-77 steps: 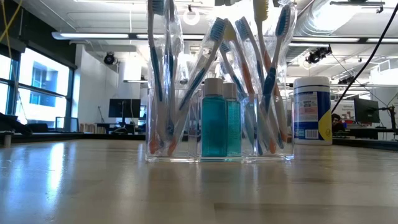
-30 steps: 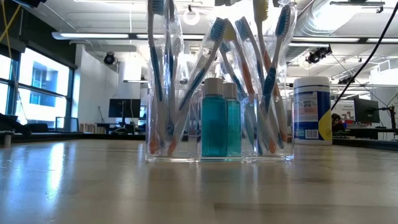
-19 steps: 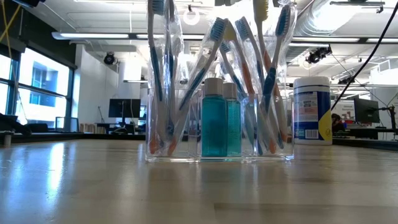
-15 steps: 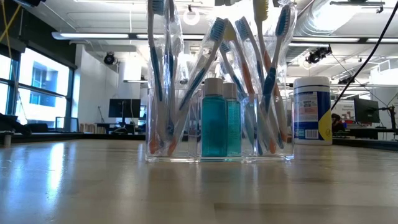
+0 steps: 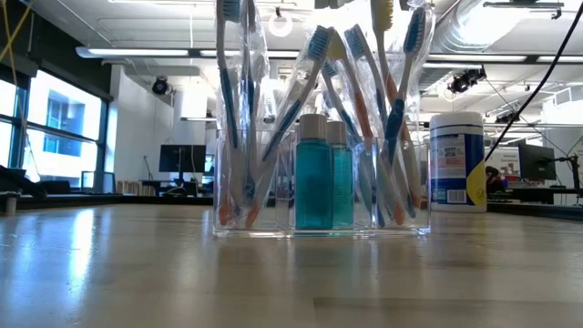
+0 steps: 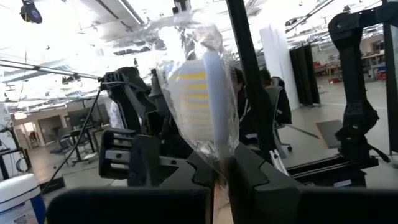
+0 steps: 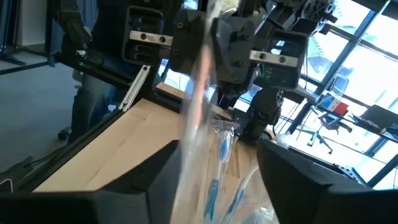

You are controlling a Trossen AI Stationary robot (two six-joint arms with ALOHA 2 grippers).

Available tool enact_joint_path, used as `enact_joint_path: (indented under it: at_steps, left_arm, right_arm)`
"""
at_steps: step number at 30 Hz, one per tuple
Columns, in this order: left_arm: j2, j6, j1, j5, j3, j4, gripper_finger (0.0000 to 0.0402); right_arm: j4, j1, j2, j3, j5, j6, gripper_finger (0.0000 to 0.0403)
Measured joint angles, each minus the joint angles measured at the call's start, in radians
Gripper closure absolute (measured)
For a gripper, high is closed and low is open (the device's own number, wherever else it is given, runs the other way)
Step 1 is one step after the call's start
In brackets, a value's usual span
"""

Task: Pick & Place toothbrushing station
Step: Put the orange toothbrush into the transparent organizer

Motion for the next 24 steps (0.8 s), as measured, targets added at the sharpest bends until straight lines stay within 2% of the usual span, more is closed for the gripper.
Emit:
enact_joint_path:
  at_steps: [4,8,14,18,22,24]
  left_arm:
    - [0.000,0.000,-0.015,-0.004,0.000,0.000,0.0394]
    - [-0.001,0.007,-0.033,-0.024,0.000,0.006,0.0394]
    - [-0.002,0.030,-0.052,-0.076,0.000,0.009,0.0394]
    - [-0.005,0.019,-0.062,-0.095,-0.001,0.007,0.0394]
    - [-0.040,-0.049,-0.083,-0.211,-0.002,-0.003,0.0394]
    - [-0.072,-0.073,-0.096,-0.252,-0.002,-0.041,0.0394]
  right_arm:
    - [0.017,0.006,0.000,0.000,0.002,-0.026,0.0177]
    - [0.073,0.025,-0.003,0.000,0.052,-0.157,0.0175]
    - [0.104,0.093,-0.003,0.000,0.262,-0.373,0.0175]
    - [0.193,0.141,-0.003,0.000,0.420,-0.461,0.0176]
    - [0.272,0.177,-0.003,0.000,0.585,-0.523,0.0176]
    - [0.278,0.186,-0.003,0.000,0.635,-0.547,0.0176]
